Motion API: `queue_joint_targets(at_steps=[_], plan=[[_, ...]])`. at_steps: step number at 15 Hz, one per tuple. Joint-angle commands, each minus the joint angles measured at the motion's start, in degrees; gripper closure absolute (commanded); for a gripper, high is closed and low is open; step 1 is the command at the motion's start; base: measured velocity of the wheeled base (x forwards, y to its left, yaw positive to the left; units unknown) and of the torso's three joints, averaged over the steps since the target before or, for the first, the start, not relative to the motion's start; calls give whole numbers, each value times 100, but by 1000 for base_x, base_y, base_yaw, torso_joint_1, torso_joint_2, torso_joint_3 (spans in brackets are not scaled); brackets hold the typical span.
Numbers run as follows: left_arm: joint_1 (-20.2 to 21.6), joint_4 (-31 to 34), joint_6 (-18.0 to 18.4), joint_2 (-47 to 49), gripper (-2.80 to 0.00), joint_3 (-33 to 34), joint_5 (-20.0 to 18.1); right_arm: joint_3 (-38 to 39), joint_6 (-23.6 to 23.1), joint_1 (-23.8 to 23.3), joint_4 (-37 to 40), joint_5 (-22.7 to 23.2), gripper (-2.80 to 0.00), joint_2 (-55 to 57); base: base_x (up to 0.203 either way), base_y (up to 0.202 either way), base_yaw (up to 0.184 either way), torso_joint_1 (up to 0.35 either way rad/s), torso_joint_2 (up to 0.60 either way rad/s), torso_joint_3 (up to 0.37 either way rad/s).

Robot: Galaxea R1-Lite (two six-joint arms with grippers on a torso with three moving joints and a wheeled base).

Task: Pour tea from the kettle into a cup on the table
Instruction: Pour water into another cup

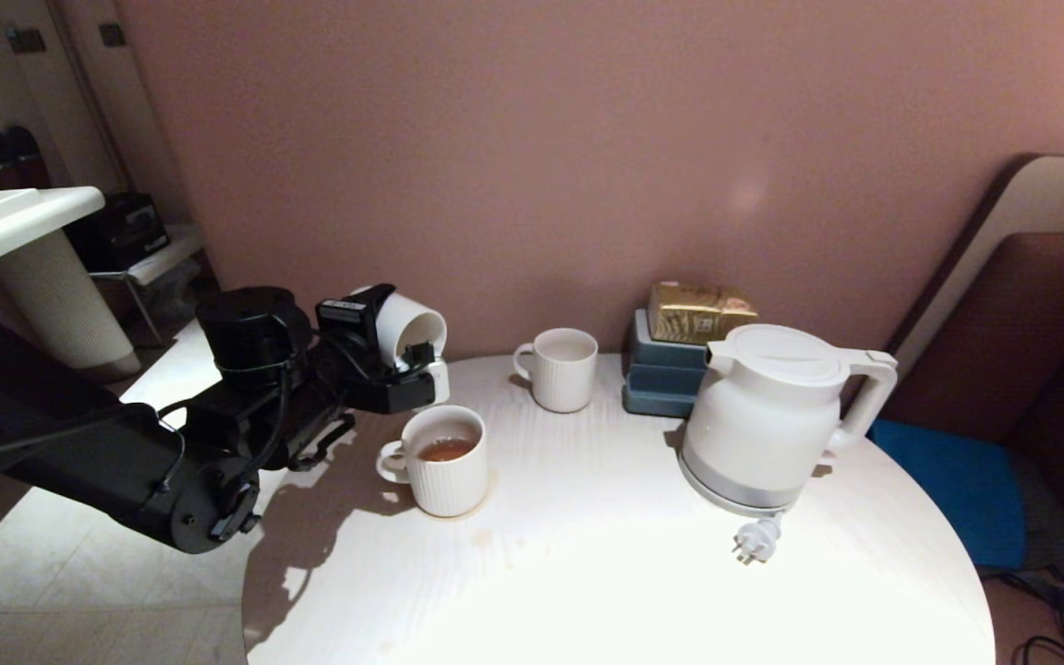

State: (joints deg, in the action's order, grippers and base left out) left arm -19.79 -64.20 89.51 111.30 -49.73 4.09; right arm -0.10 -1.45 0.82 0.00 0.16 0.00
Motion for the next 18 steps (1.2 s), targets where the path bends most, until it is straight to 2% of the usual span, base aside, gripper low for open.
queue_joint_targets(at_steps=[1,5,7,13,16,18], plan=[[1,-33,49,-3,0,-2,5,1,-4,-2,0,2,-280,0,0,0,0,0,0,0],[1,-35,35,-36,0,4,-4,1,-4,6,0,2,-280,0,0,0,0,0,0,0],[0,-32,-166,-26,0,-2,-13,1,-4,0,0,2,-280,0,0,0,0,0,0,0],[8,-24,-1669,-156,0,69,386,1,-4,6,0,2,-280,0,0,0,0,0,0,0],[19,71,-2811,-173,0,80,694,1,-4,4,0,2,-280,9,0,0,0,0,0,0],[32,381,-3854,-280,0,53,857,1,-4,6,0,2,-280,0,0,0,0,0,0,0]])
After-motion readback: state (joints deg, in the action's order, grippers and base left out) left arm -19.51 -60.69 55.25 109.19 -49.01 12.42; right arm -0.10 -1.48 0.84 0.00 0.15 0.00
